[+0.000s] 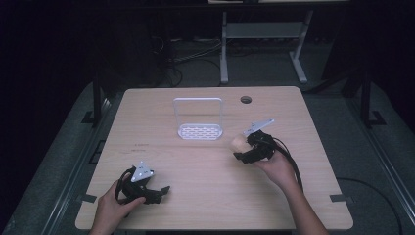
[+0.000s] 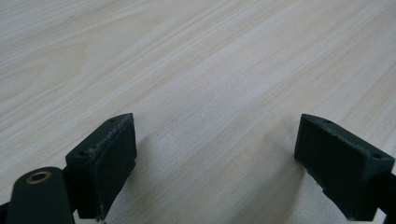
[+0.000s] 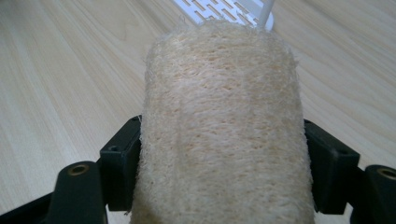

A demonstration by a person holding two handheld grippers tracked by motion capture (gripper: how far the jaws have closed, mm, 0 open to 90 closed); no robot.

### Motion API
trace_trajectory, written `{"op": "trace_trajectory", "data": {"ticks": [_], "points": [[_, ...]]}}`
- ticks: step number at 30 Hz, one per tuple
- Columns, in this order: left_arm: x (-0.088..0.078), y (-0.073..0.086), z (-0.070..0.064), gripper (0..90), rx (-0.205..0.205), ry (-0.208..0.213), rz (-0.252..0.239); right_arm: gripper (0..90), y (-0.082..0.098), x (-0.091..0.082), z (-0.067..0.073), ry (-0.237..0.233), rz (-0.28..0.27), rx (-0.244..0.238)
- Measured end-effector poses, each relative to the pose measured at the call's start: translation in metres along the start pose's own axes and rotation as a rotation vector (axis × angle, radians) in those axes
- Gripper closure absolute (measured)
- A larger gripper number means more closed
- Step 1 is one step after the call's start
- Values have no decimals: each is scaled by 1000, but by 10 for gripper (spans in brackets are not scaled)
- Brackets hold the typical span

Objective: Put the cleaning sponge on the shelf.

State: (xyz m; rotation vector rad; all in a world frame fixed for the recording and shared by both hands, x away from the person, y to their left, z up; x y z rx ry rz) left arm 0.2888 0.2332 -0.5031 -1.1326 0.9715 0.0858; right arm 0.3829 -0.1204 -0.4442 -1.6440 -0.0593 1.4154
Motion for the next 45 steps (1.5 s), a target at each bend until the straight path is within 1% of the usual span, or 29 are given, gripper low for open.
{"op": "trace_trajectory", "data": {"ticks": [26,45], "points": [[0,0,0,120,0,2,1,267,-33,24,3,-43,-3,-27],[0,0,0,120,1,1,2,267,-53,37,7,-49,-4,-58]]}}
Point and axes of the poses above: each handheld gripper's, and its own axes: x roughly forward along the jaws, y roughly out of its underside, z roughly to its left, the point moved 4 cm from there along x, roughly forward along the jaws, and after that the axes turned 6 degrees about -y, right-handed, at the moved point
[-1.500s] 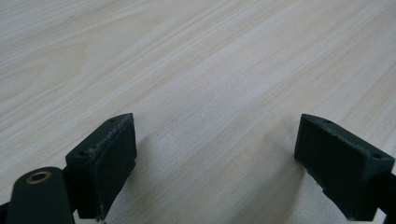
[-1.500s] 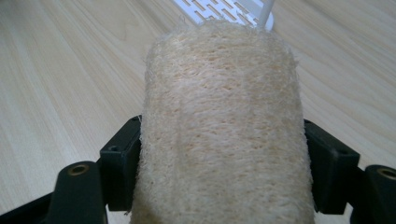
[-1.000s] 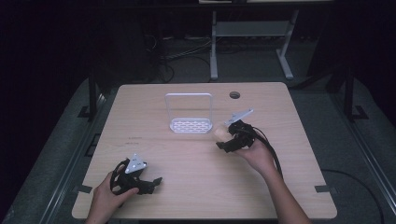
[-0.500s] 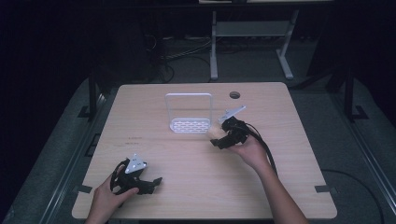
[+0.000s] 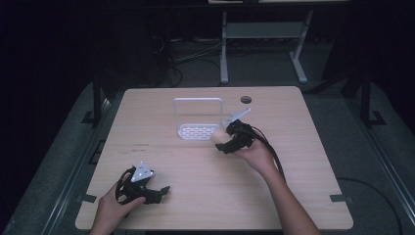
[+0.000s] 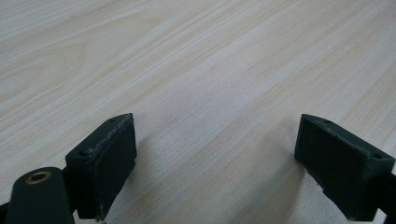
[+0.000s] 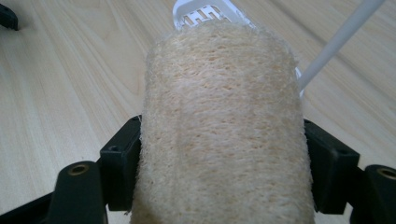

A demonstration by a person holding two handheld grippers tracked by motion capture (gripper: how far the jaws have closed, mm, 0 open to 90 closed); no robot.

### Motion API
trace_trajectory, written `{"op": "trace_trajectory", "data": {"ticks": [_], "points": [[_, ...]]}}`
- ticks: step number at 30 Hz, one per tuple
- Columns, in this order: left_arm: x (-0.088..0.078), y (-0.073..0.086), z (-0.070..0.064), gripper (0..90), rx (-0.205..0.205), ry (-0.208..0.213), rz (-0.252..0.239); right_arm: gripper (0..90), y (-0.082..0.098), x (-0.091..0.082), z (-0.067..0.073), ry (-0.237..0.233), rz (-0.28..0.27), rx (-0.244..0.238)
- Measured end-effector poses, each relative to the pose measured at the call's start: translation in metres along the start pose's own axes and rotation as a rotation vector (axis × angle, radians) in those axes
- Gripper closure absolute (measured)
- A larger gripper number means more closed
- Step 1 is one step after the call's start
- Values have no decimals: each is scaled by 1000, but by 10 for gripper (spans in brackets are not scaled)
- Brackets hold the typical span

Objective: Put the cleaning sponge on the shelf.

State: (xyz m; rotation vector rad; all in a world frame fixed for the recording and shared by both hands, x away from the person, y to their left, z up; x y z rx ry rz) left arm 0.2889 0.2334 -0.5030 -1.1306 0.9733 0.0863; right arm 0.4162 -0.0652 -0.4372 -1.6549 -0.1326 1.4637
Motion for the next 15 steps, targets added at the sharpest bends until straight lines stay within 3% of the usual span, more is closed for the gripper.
{"op": "trace_trajectory", "data": {"ticks": [15], "points": [[0,0,0,121,0,-1,0,267,-10,11,1,-7,0,-9]]}}
Point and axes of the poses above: each handheld gripper's, and its own axes: x roughly forward along the jaws, y roughly out of its underside, z roughly to its left, the point moved 4 cm from there along x, roughly forward along the jaws, and after that the axes turned 6 degrees about -y, right-handed, at the moved point
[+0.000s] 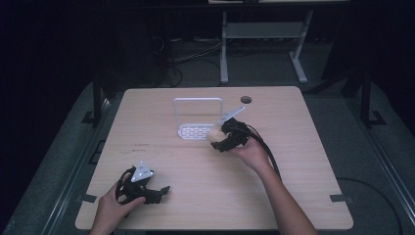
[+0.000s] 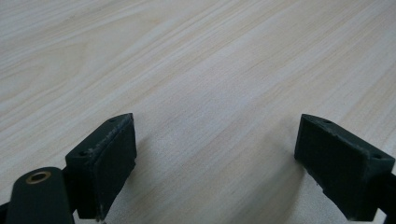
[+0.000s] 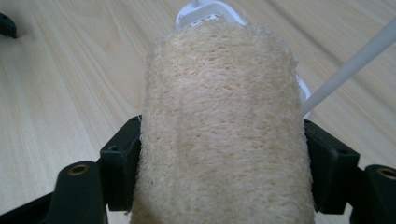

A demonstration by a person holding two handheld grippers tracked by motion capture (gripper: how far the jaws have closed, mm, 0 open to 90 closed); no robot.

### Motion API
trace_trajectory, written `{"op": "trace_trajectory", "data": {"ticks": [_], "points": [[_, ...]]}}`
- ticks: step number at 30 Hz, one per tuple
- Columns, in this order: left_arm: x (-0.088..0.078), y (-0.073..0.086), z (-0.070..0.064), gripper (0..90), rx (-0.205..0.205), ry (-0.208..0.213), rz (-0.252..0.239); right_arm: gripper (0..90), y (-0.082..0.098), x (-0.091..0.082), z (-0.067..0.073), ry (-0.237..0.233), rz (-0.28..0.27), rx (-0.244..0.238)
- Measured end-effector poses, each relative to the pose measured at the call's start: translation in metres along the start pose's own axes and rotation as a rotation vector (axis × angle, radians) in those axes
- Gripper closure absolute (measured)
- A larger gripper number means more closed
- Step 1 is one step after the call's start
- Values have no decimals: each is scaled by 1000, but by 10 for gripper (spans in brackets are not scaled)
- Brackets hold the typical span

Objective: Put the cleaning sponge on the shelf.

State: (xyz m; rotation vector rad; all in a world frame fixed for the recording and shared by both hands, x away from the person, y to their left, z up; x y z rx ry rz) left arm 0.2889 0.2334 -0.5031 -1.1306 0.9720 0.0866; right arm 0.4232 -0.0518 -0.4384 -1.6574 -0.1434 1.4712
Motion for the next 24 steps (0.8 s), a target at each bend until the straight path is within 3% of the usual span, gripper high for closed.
{"op": "trace_trajectory", "data": {"ticks": [24], "points": [[0,0,0,121,-1,0,-1,268,-24,17,3,-13,24,-39]]}}
Point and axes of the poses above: each handheld gripper's, and its own axes: x roughly forward along the jaws, y roughly out of its underside, z roughly to its left, the point moved 4 cm from there along x, roughly forward along the jaws, and after that the axes turned 6 degrees about -y, right-handed, at the moved point
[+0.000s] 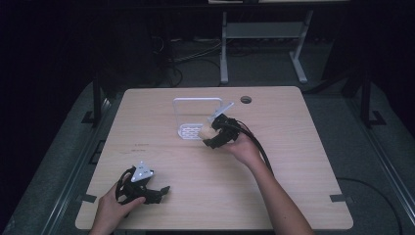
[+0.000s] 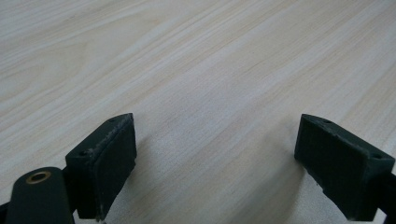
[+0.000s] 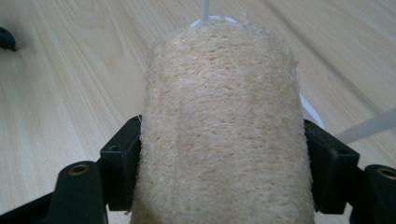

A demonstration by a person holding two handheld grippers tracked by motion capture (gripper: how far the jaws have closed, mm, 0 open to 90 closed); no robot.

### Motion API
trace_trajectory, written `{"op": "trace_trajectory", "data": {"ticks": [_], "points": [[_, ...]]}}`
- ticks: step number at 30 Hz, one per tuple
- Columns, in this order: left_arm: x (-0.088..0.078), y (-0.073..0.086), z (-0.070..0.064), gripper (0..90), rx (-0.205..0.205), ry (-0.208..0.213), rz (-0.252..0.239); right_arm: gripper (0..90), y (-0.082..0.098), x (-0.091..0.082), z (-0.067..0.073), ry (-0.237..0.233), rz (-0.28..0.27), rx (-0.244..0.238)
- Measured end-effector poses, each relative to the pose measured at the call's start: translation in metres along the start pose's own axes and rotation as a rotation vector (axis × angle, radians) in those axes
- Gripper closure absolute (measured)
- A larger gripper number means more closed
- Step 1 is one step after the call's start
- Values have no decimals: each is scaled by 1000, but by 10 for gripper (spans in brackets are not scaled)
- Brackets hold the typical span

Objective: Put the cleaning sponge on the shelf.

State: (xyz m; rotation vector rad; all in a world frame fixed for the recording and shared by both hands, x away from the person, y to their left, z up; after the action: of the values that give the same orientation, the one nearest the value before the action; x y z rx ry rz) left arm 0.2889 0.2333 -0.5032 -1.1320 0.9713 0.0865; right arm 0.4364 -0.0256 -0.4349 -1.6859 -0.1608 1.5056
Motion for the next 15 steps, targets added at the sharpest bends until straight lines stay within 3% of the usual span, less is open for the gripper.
{"op": "trace_trajectory", "data": {"ticks": [15], "points": [[0,0,0,121,-1,1,1,268,-12,9,0,-6,17,-7]]}}
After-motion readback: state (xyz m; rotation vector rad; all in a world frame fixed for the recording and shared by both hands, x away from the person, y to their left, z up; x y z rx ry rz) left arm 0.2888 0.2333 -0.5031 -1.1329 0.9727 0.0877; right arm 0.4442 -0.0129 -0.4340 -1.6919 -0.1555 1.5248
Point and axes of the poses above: each handheld gripper's, and its own axes: x roughly forward along the jaws, y roughly out of its underside, z roughly to its left, the point moved 4 cm from there along x, roughly forward along the jaws, and after that the axes turned 6 degrees about -y, right-handed, at the moved point
